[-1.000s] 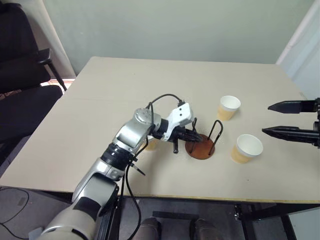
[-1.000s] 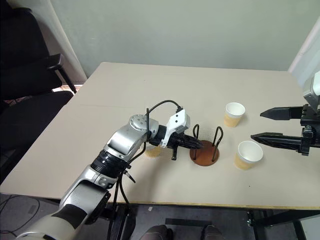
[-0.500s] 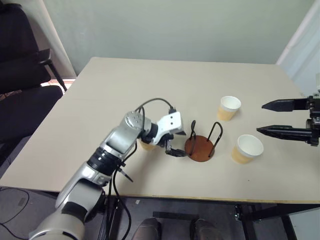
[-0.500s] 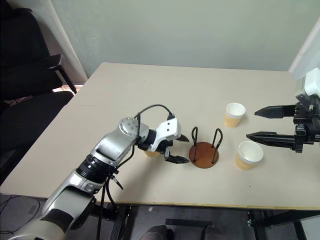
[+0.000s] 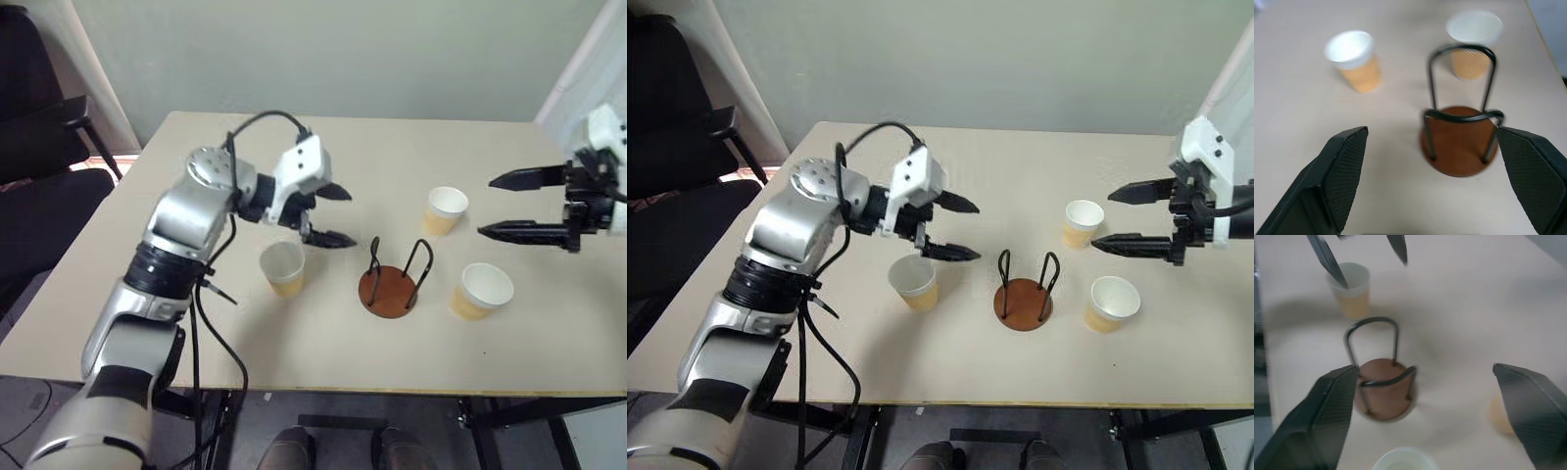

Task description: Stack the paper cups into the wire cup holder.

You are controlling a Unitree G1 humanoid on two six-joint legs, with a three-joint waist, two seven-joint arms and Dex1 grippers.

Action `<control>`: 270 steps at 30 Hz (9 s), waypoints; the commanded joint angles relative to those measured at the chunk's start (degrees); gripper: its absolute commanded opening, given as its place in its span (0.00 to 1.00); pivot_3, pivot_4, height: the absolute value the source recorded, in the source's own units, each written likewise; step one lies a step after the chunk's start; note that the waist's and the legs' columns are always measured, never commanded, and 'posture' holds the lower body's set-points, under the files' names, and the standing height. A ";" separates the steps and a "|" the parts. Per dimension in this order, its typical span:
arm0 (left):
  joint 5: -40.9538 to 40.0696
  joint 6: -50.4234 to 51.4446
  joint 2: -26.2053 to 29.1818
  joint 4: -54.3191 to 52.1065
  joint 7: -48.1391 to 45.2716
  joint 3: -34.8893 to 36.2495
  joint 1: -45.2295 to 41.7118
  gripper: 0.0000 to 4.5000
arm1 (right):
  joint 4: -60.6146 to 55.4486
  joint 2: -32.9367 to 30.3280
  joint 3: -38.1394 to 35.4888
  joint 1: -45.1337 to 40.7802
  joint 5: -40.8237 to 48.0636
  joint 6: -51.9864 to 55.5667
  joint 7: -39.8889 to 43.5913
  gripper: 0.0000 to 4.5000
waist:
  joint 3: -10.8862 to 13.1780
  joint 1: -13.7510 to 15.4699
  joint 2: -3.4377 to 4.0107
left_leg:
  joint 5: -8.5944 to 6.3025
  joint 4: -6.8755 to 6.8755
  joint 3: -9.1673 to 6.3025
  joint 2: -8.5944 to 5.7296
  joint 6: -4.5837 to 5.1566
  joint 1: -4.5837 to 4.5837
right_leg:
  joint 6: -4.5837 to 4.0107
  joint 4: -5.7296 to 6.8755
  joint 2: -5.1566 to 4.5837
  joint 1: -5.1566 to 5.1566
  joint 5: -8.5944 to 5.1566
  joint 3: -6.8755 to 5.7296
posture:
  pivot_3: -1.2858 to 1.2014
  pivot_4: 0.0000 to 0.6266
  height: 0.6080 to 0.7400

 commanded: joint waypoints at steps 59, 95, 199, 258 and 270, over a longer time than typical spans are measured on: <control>-8.41 1.94 7.80 -5.18 -6.41 5.00 4.62 1.00 | 3.21 8.79 17.04 -25.44 -24.37 -17.70 22.92 0.01 | 0.08 -0.40 0.15 | -0.33 -0.40 -0.12 0.24 -0.60 -0.61 | -0.81 -0.07 0.07 -0.65 -0.17 -0.54 | 0.52 0.24 1.00; -5.82 -1.24 6.45 -4.35 -7.38 2.12 4.17 1.00 | -7.41 8.21 25.39 -19.03 -26.72 -18.11 21.07 0.67 | 0.09 -0.65 0.11 | -0.07 -0.08 -0.15 0.30 -0.34 -0.24 | -1.06 0.13 0.04 -0.43 -0.13 -0.54 | 0.52 0.24 1.00; -7.90 -27.03 -0.60 15.06 -19.84 -22.85 -25.03 0.01 | -13.57 -7.26 -4.23 -6.12 6.62 12.30 14.55 0.81 | 0.10 -0.21 0.07 | -0.17 -0.11 -0.17 0.29 -0.33 -0.56 | -0.81 0.03 0.00 -0.57 -0.21 -0.54 | 0.52 0.24 1.00; -2.50 -25.53 -5.49 24.06 -18.31 -7.63 -18.55 0.99 | -28.81 -9.48 -16.73 23.16 8.49 15.50 -9.91 0.81 | 0.01 0.61 0.22 | -0.49 0.71 -0.02 0.17 -0.08 -0.58 | 0.06 0.11 0.00 -0.28 -0.17 -0.35 | 0.52 0.24 1.00; -5.22 -17.21 6.50 8.16 -19.84 -5.88 -6.33 0.99 | -25.77 -14.84 -6.68 28.39 -4.54 0.72 -3.16 0.81 | -0.01 0.65 0.26 | -0.53 0.93 -0.05 0.12 0.06 -0.40 | 0.11 0.09 0.02 -0.01 -0.13 -0.25 | 0.52 0.24 1.00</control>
